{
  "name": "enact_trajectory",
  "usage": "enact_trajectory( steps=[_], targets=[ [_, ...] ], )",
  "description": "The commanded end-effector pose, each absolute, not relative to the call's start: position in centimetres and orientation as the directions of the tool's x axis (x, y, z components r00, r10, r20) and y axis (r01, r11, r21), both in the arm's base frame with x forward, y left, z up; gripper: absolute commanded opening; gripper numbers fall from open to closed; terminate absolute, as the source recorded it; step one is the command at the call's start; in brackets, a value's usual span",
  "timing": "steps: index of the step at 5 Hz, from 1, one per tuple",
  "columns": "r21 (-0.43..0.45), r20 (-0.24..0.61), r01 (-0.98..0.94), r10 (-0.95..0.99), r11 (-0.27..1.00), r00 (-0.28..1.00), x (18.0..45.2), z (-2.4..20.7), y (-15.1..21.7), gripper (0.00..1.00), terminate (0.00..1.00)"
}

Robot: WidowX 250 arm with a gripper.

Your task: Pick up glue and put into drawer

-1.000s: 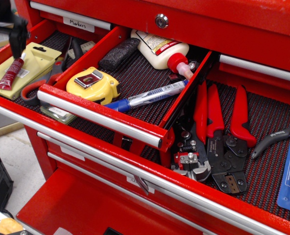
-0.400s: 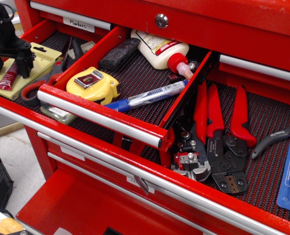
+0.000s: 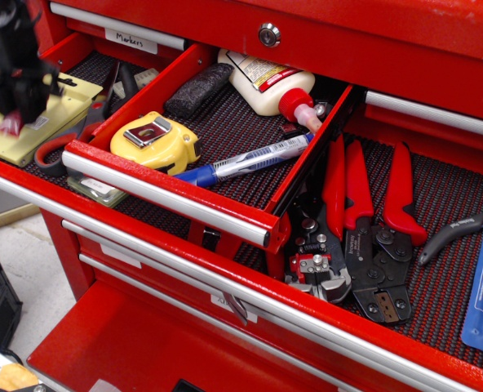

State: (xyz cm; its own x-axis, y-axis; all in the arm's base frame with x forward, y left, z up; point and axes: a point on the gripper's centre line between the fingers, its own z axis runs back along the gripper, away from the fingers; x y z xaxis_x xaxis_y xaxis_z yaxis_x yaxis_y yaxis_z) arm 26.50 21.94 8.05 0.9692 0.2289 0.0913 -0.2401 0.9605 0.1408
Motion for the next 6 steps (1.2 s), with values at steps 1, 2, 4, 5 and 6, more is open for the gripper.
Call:
enact_trajectory(
  steps=[1, 2, 4, 5, 6],
  targets=[
    [0.22, 0.104, -0.169, 0.149, 0.961, 0.983, 27.9, 17.5, 17.5, 0.0, 0.0],
    [0.145, 0.134, -0.138, 0.119, 0.98, 0.984, 29.0, 19.5, 13.2, 0.0, 0.0],
    [0.134, 0.245, -0.203, 0.166, 0.97, 0.955, 30.6, 17.2, 6.8, 0.0, 0.0],
    [0.127, 0.306, -0.199, 0.152, 0.972, 0.94, 30.5, 14.9, 5.0, 0.0, 0.0],
    [0.127, 0.306, -0.199, 0.152, 0.972, 0.94, 30.5, 14.9, 5.0, 1.0, 0.0]
  ],
)
